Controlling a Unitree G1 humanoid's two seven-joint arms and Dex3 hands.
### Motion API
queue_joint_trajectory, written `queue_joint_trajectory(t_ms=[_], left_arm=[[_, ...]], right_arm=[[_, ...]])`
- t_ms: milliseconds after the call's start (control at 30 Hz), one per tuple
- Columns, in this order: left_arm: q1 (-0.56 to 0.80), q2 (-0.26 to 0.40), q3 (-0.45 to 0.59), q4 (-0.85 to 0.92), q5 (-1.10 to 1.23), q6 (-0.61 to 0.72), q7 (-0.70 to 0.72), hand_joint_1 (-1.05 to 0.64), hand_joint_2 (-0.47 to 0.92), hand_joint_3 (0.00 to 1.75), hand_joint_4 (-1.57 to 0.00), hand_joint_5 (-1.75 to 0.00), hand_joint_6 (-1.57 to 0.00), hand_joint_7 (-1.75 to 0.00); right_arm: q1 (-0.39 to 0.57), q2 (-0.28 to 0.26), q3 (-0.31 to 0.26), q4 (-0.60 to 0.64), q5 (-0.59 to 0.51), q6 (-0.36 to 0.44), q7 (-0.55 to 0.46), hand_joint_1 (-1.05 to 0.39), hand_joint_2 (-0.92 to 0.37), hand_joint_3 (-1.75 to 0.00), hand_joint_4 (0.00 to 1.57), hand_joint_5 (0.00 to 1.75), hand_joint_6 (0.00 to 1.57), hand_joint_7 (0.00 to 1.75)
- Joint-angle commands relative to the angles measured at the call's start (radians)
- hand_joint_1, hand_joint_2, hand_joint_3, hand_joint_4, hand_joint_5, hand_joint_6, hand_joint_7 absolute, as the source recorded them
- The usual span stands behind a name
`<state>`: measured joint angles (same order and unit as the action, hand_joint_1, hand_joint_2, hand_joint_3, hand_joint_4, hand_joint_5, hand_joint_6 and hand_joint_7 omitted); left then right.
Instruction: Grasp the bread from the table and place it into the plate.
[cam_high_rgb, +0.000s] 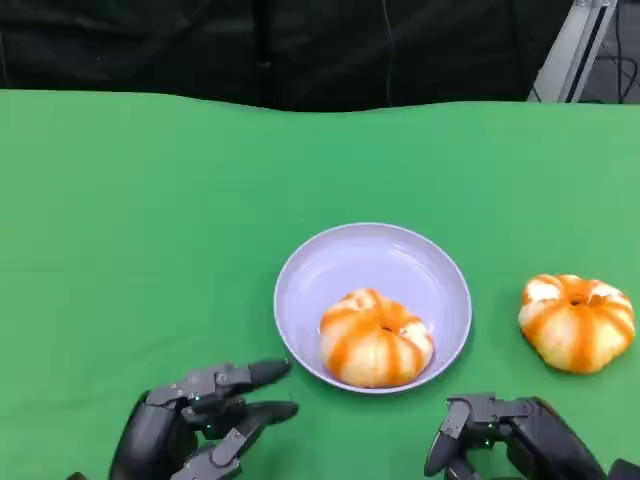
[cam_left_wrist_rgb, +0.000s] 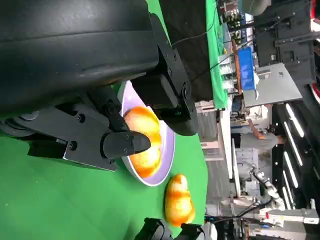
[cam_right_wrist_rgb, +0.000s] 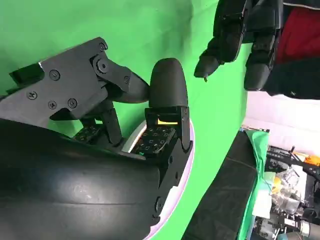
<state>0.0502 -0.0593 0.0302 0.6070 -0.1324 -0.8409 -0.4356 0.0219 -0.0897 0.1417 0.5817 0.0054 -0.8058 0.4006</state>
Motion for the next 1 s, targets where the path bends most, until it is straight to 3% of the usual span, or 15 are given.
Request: queue_joint_trajectory(t_ms=[33, 133, 267, 1000], left_arm=[[-0.013, 0.014, -0.023, 0.028, 0.005, -0.024, -0.009, -0.06, 0.44, 1.32, -1.02, -1.39, -1.11, -1.05], [-0.011, 0.016, -0.032, 0.032, 0.005, -0.03, -0.006, -0.06, 0.43, 1.35, -0.99, -1.49, -1.06, -1.2], [-0.014, 0.015, -0.039, 0.041, -0.005, -0.039, -0.011, -0.07, 0.44, 1.33, -0.96, -1.52, -1.03, -1.25], [-0.014, 0.014, -0.047, 0.043, 0.003, -0.053, 0.004, -0.09, 0.51, 1.22, -0.95, -1.5, -1.0, -1.23]], right_arm=[[-0.001, -0.016, -0.017, -0.003, 0.015, -0.003, -0.001, -0.13, -0.64, -0.93, 0.82, 1.48, 0.86, 1.16], [-0.001, -0.015, -0.022, -0.002, 0.021, -0.002, 0.002, -0.14, -0.63, -0.95, 0.82, 1.48, 0.86, 1.17], [-0.001, -0.017, -0.024, -0.007, 0.025, 0.004, 0.003, -0.14, -0.61, -0.96, 0.82, 1.47, 0.87, 1.17], [-0.017, -0.022, -0.035, -0.004, 0.053, 0.007, 0.024, -0.11, -0.61, -0.97, 0.83, 1.46, 0.86, 1.17]])
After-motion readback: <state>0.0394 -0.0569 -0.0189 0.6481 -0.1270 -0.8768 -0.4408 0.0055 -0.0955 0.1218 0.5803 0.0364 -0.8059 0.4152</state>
